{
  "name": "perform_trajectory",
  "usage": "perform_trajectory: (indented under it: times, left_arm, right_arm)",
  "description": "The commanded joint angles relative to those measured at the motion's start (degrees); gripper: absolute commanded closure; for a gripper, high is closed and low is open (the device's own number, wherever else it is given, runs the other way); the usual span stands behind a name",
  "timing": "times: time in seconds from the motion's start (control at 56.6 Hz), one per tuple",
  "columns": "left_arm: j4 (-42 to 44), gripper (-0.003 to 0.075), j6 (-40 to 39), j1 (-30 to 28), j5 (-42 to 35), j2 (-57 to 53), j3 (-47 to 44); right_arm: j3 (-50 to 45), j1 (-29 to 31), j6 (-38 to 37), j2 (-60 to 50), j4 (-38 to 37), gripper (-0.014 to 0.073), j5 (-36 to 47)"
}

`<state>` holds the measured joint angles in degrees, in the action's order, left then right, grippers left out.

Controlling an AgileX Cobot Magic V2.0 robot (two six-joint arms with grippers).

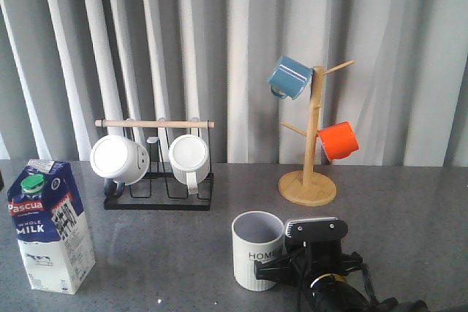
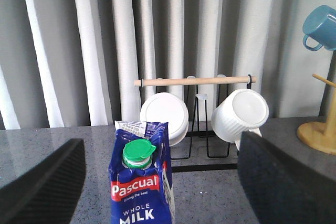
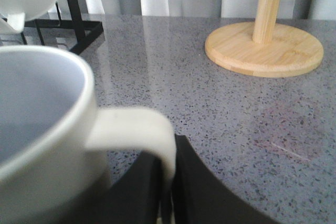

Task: Place milk next to cup
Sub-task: 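Slide the white HOME mug with the right gripper toward the table center, then release the mug and lift the right gripper away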

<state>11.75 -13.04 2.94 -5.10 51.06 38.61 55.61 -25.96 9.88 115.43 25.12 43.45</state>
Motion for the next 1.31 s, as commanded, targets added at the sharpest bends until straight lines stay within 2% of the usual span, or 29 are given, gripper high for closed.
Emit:
perform_trajectory:
  times: [0.0, 0.283, 0.442, 0.53, 0.831, 0.955, 1.29]
  left_arm:
    - [-0.2, 0.0144, -0.1, 0.0, -4.3, -0.5, 1.8]
    - [-0.2, 0.0144, -0.1, 0.0, -4.4, -0.5, 1.8]
    - [-0.2, 0.0144, -0.1, 0.0, -4.4, -0.5, 1.8]
    - [-0.2, 0.0144, -0.1, 0.0, -4.4, -0.5, 1.8]
    - [-0.2, 0.0144, -0.1, 0.0, -4.4, -0.5, 1.8]
    - [-0.2, 0.0144, -0.1, 0.0, -4.3, -0.5, 1.8]
    - [-0.2, 0.0144, -0.1, 0.0, -4.2, -0.5, 1.8]
  right_arm:
    - [1.7, -0.1, 0.6, -2.8, -0.3, 0.0494, 3.5]
    - [1.5, -0.1, 0.6, -4.2, -1.4, 0.0325, -2.5]
    - [1.5, 0.2, 1.1, -7.1, -2.5, 0.0273, -8.1]
    - [0.5, 0.8, 2.2, -9.1, -5.8, 0.0270, -10.8]
    - [-11.2, 3.2, 0.3, -19.5, -11.0, 0.0270, -8.4]
    - [-14.9, 4.7, -1.1, -26.4, -15.9, 0.0270, -9.3]
    - [-9.8, 15.4, -7.7, -48.2, -33.6, 0.0294, -22.7]
